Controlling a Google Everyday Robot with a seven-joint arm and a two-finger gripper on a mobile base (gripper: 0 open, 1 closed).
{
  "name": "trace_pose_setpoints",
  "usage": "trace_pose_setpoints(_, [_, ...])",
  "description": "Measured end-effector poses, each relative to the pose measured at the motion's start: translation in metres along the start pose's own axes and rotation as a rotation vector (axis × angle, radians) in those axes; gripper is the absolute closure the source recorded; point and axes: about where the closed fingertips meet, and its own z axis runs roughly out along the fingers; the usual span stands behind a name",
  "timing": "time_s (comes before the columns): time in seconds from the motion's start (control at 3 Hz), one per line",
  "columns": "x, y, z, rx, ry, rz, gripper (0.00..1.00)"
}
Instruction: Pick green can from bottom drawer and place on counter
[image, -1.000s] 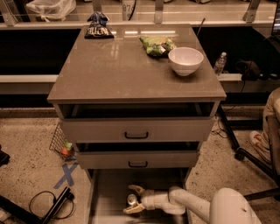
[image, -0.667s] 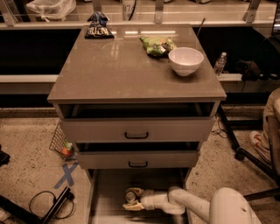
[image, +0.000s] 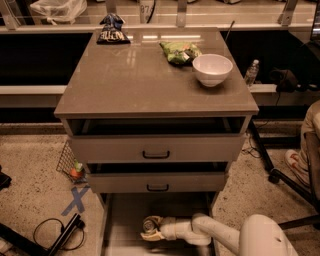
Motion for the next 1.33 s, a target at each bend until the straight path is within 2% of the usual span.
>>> trace_pose_setpoints(0.33, [-0.019, 0.007, -0.013, -0.003, -0.006, 0.002, 1.0])
trace_pose_setpoints(0.67, [-0.073, 0.022, -0.056, -0.027, -0.052, 0.032, 1.0])
trace_pose_setpoints(1.0, [-0.168, 0.036, -0.127, -0.035, -0.132, 0.08, 1.0])
trace_pose_setpoints(1.33, [-0.239, 0.036, -0.171, -0.025, -0.165, 0.108, 1.0])
